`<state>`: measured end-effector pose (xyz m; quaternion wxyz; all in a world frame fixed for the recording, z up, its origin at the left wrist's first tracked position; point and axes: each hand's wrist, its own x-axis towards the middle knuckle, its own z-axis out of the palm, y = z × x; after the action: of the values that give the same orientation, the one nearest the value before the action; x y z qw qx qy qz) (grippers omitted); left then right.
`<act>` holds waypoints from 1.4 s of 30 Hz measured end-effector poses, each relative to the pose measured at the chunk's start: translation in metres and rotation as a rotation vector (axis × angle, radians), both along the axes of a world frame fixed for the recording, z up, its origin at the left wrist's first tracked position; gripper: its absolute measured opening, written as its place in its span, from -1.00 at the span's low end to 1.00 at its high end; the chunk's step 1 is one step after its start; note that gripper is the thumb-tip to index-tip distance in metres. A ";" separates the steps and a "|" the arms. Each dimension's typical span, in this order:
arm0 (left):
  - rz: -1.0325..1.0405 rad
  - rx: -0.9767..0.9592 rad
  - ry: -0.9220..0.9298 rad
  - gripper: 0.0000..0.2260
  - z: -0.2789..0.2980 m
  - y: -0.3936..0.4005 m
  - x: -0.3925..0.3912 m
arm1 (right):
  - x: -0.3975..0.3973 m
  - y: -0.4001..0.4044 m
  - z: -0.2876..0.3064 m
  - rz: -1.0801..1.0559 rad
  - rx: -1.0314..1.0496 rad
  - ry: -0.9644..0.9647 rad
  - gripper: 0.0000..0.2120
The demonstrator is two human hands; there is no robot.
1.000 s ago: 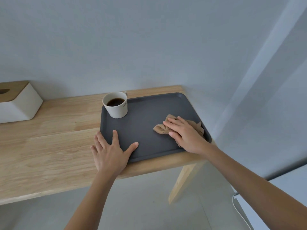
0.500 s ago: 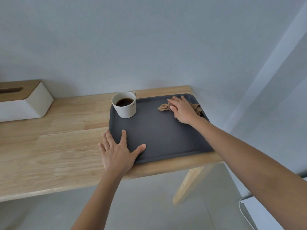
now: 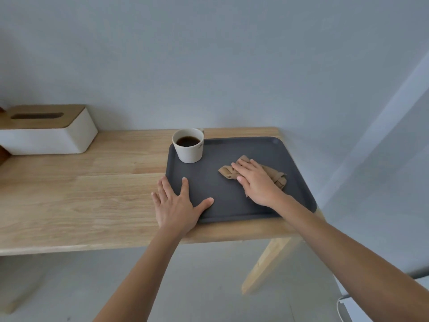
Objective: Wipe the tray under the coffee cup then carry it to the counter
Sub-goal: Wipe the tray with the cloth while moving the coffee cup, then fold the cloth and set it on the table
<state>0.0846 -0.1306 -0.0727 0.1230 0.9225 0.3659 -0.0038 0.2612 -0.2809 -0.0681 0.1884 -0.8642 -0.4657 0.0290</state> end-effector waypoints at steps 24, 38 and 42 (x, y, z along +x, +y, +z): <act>-0.303 -0.319 -0.303 -0.70 0.029 -0.016 0.070 | 0.037 -0.009 0.063 0.005 -0.174 0.301 -0.92; -0.400 -0.475 -0.708 -0.88 0.123 0.052 0.009 | 0.009 0.009 0.159 0.210 0.268 0.712 -0.80; -0.387 -0.542 -0.676 -0.89 0.161 0.098 -0.030 | -0.013 0.044 0.171 0.280 0.286 0.716 -0.90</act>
<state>0.0547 -0.0321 0.0878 0.4683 0.8580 0.1128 0.1785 0.2479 -0.2367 0.1029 0.4509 -0.6929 -0.4832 0.2884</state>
